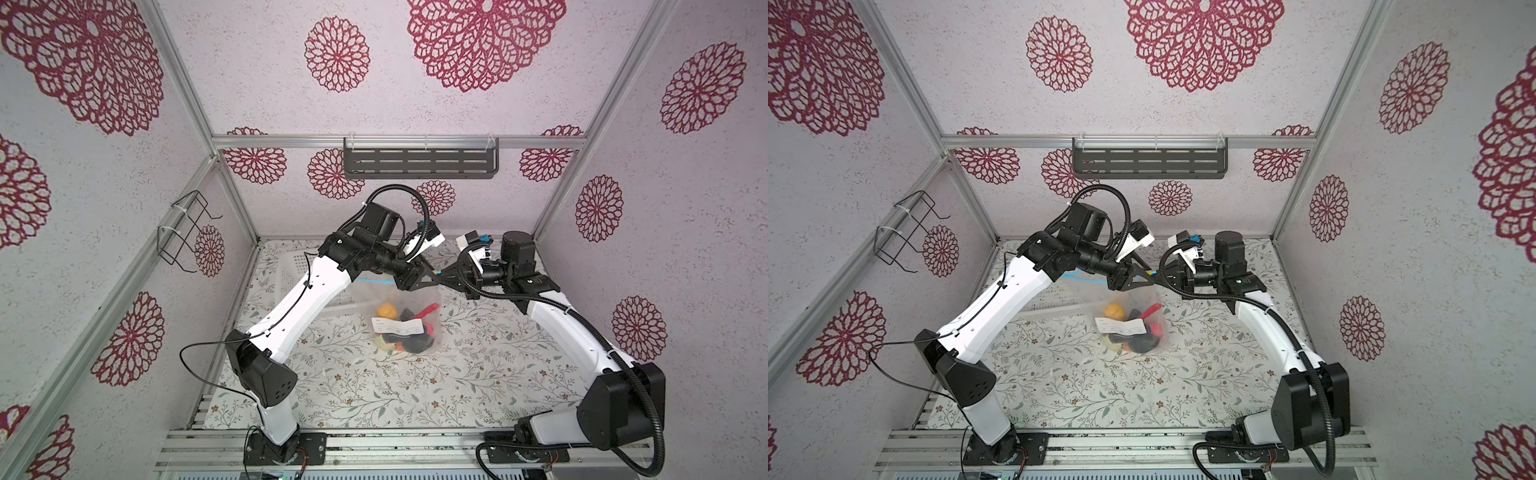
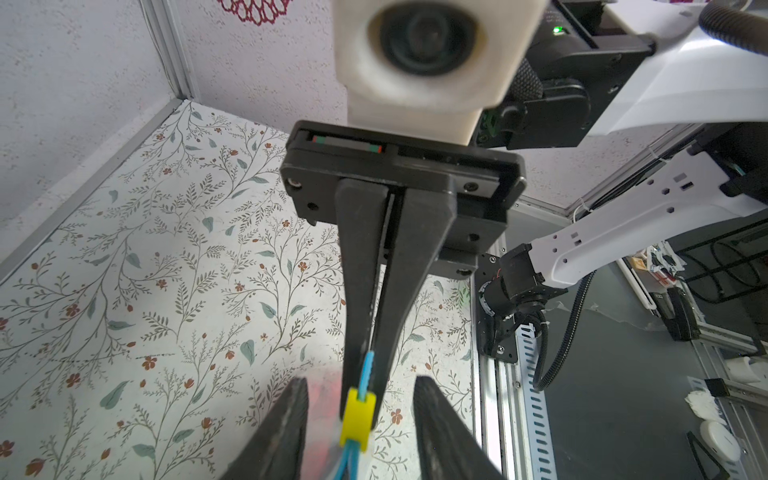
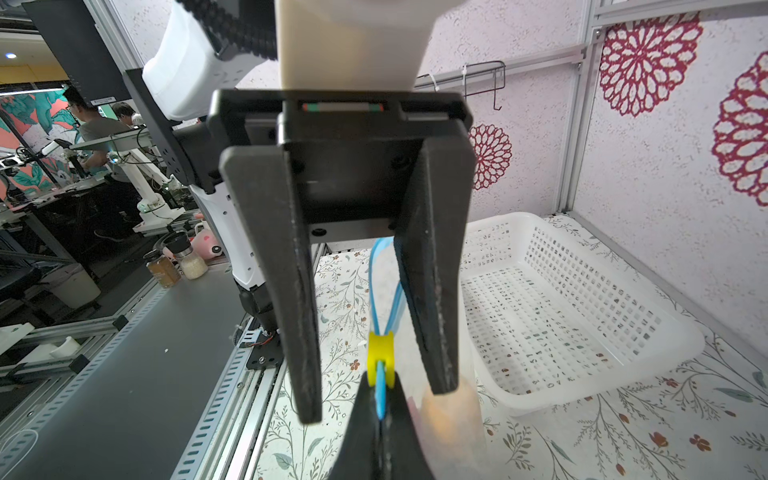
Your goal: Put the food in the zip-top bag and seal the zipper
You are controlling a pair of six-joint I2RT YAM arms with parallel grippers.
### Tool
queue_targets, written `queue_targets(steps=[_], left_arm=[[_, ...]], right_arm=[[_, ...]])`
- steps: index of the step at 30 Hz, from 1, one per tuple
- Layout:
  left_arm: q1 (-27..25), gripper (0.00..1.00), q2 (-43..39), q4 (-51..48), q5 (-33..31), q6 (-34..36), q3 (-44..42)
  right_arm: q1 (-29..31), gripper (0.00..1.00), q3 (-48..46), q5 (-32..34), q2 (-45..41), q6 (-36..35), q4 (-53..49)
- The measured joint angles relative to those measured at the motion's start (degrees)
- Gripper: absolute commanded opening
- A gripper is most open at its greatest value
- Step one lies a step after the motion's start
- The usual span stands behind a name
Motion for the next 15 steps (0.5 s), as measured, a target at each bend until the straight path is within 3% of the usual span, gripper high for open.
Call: queue_targets(steps=[15], left_arm=[[0.2,0.17,-0.5,0.3,0.2,0.2,-0.1]], right_arm=[[0.0,0.00,0.0,-0.1,0.0,0.0,0.0]])
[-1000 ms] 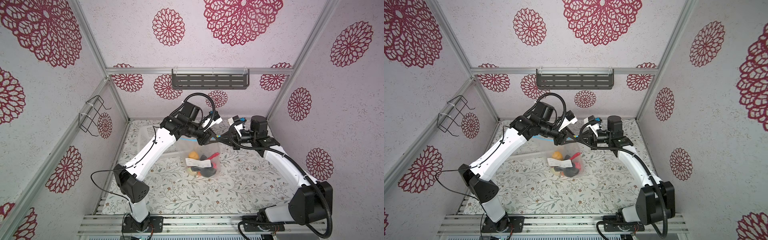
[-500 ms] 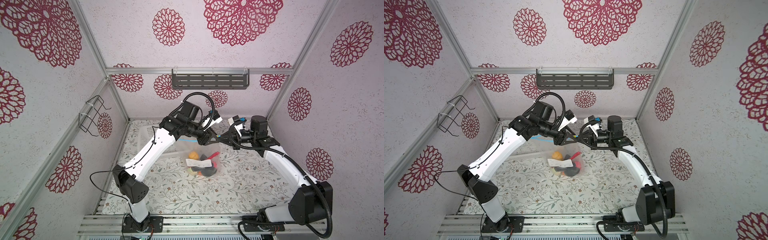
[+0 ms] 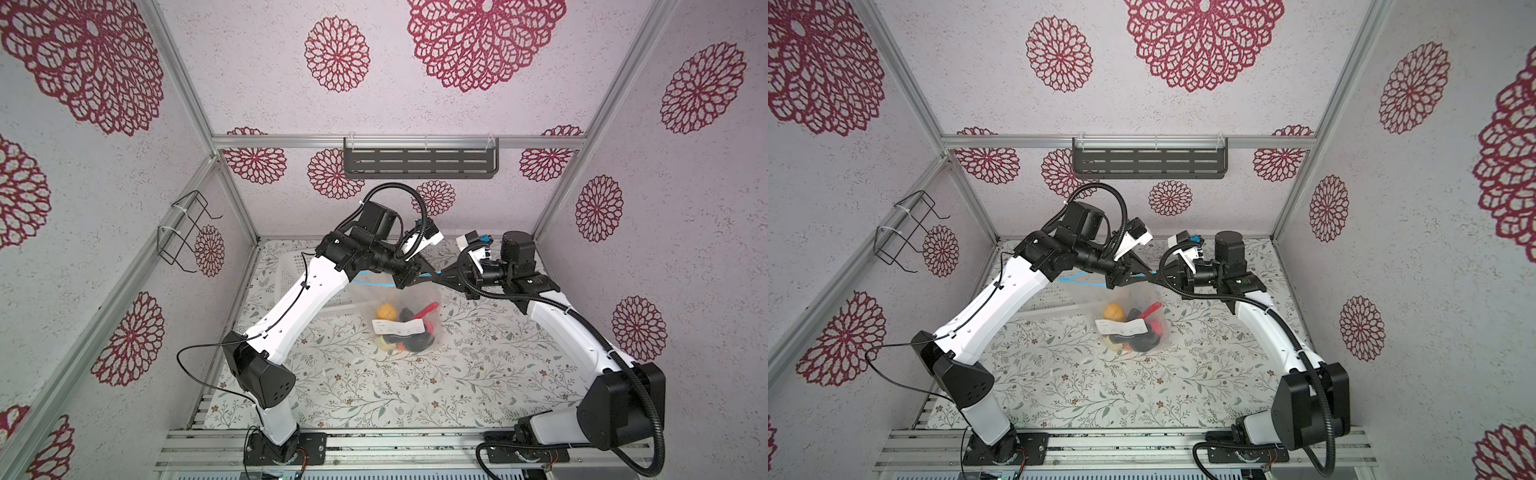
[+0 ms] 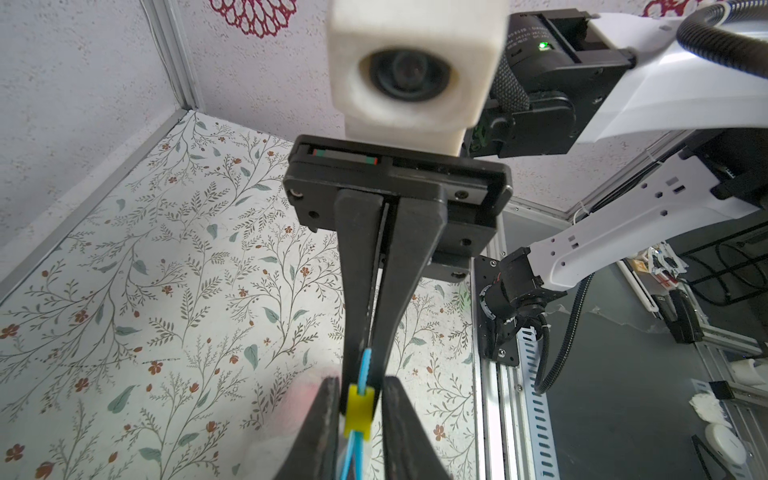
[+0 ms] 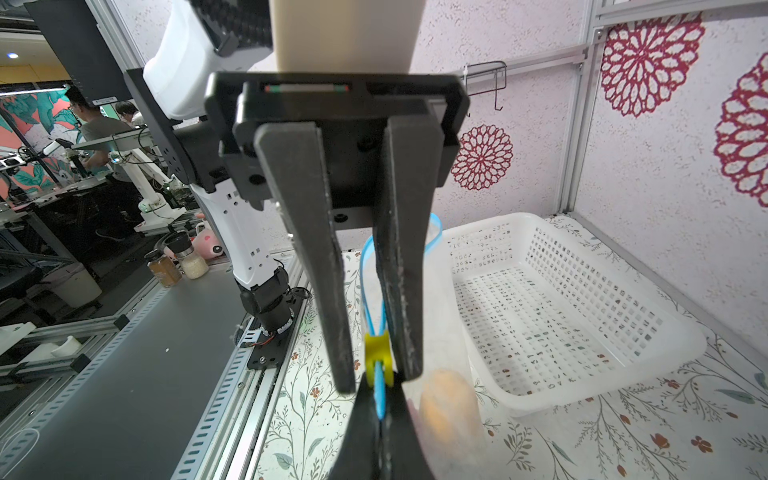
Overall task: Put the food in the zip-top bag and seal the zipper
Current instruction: 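Slide the yellow slider along the blue zipper away from the right gripper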
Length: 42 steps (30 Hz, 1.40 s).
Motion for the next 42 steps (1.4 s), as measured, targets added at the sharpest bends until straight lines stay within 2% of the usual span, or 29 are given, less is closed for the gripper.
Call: queue_targets(steps=[2,13,42], left_arm=[[0.1,0.13,-0.1,0.1,0.0,0.0,-0.1],[0.4,0.10,-1.6,1.3,-0.5,0.0,-2.6],[1.9,0.09,-8.9,4.0,-3.5,-2.1,-12.7]], right_arm=[[0.0,0.00,-0.1,0.0,0.0,0.0,0.0],[0.0,0.00,-0.7,0.0,0.0,0.0,0.2],[0.0,0.00,-0.7,1.4,0.0,0.0,-0.3]])
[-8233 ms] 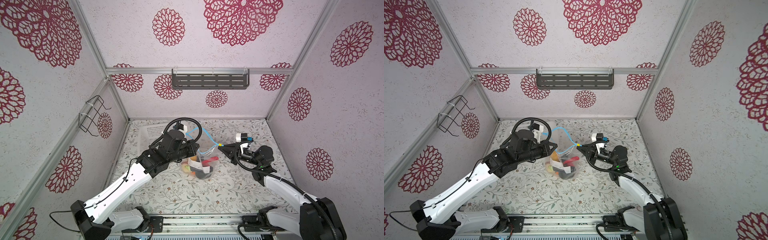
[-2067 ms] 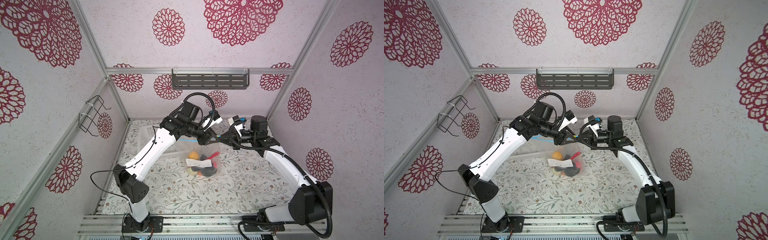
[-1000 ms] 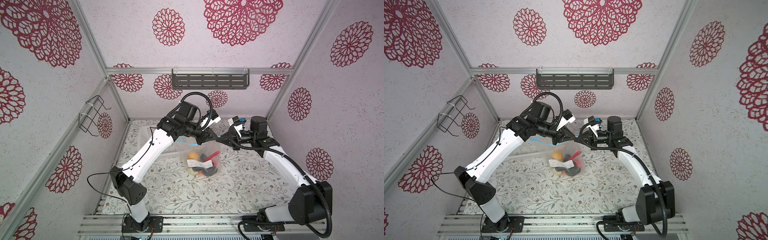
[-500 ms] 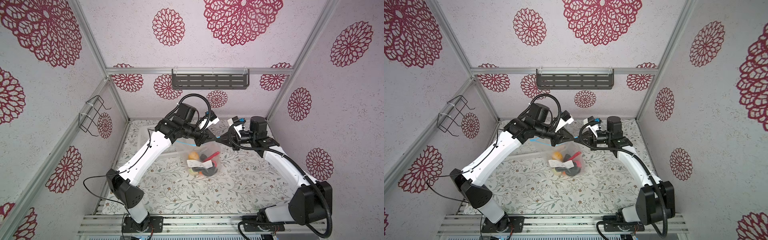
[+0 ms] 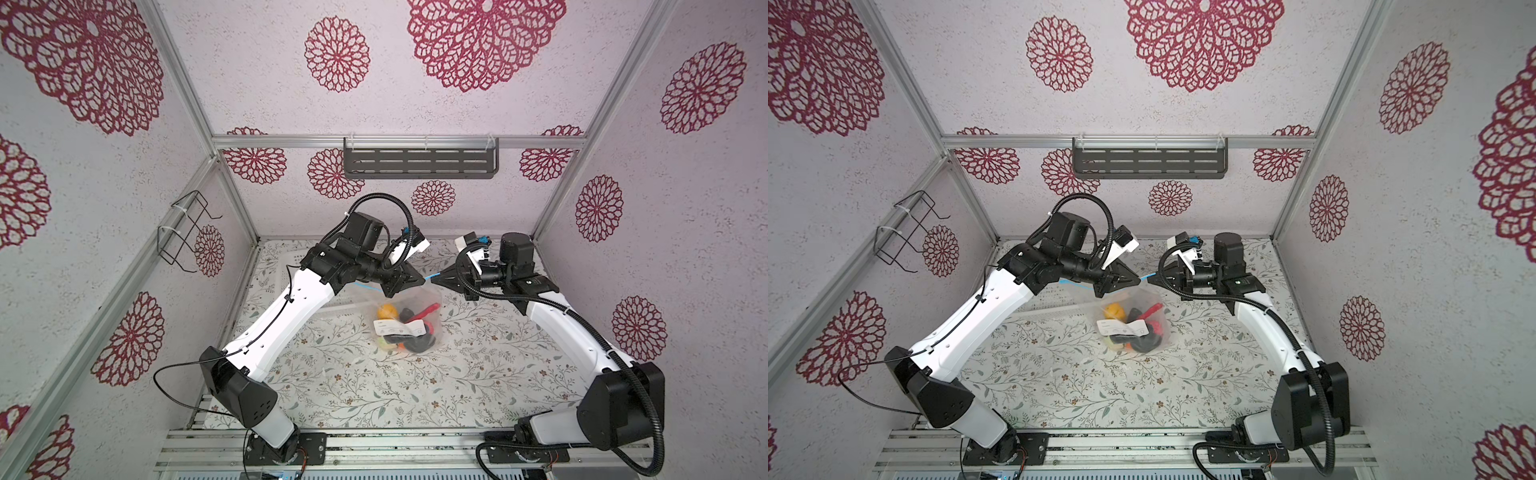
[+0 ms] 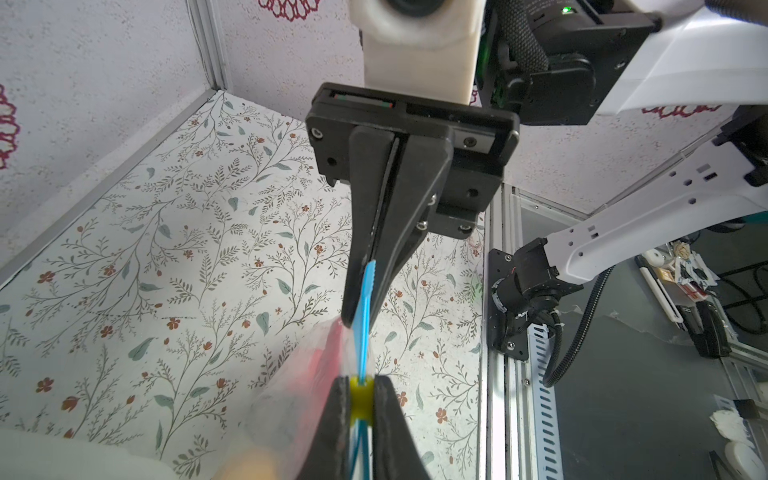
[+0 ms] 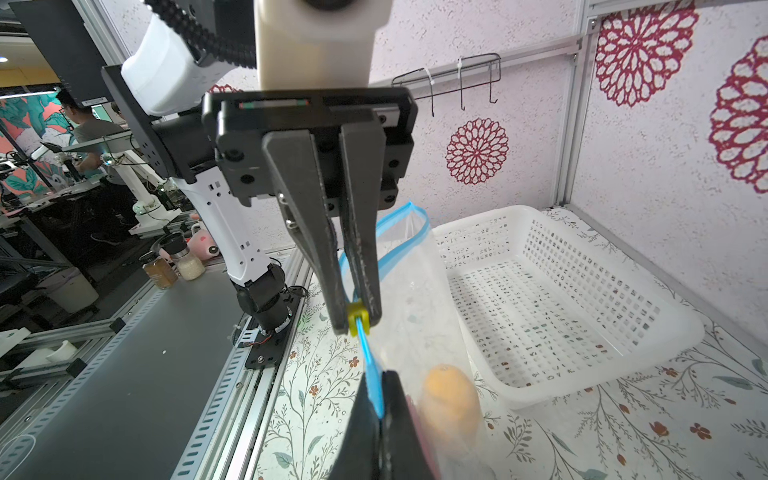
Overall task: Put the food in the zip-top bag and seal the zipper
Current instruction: 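Slide the yellow slider along the blue zipper away from the right gripper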
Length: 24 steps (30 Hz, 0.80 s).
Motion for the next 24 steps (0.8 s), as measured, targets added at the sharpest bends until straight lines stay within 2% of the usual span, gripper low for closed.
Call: queue_targets(steps=[24], left_arm=[[2.8,0.09,-7.8,0.0,-2.5,-1.5,-8.7]], right_arm=[[-0.6,0.00,0.0,0.7,-0.6,-0.3,-0.8]])
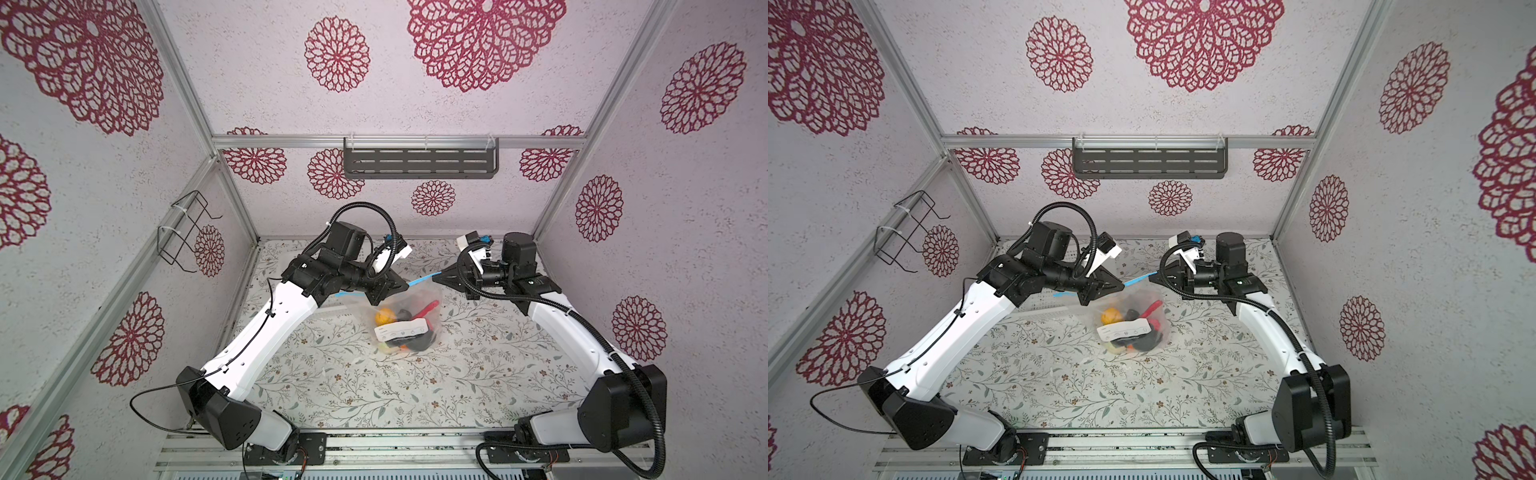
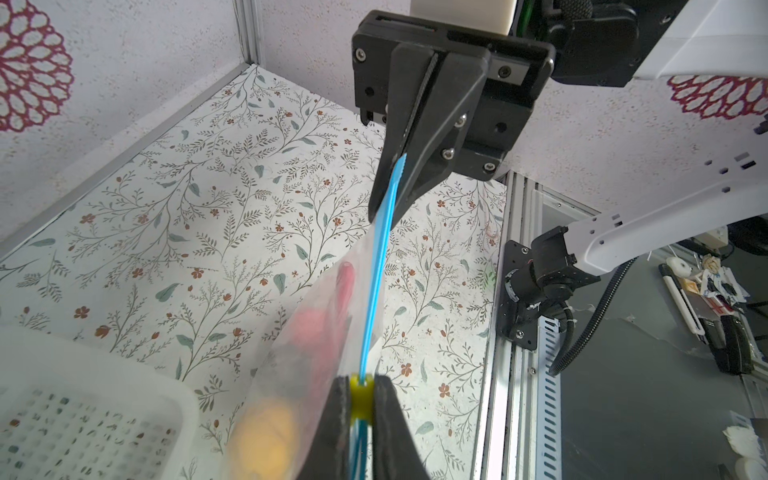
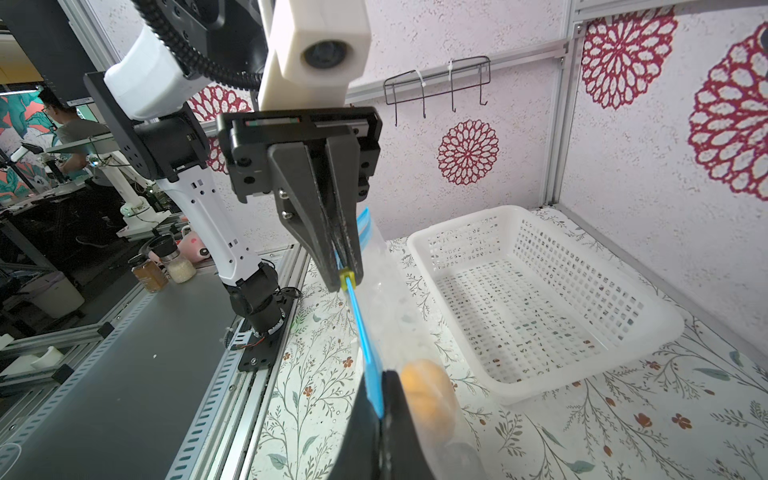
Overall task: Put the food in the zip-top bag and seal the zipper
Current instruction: 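Slide the yellow slider along the blue zipper away from the right gripper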
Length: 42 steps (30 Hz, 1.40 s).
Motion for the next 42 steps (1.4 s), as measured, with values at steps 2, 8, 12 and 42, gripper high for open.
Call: queue_targets(steps=[2,8,12,42], left_arm=[[0.3,0.09,-0.4,-0.1,-0.1,-0.1,-0.4],[0.9,0.10,-0.9,-0.5,-0.5,-0.2,-1.1],[1.1,0.10,-0.9,-0.8,-0.9,-0.2,-1.1],[2.2,0.10,-6.8,-1.9,-4.3,-1.4,-6.1]], right_arm=[[-0.2,0.00,0.1,0.0,0.0,-0.9,-1.3],[-0.4,0.00,0.3,0.3,0.0,-2.6,-3.9],[-0.7,0.00,0.3,0.5,0.0,-3.0,-4.5],[-2.4,0.00,1.8,1.2,-0.2,-6.3,-9.7]])
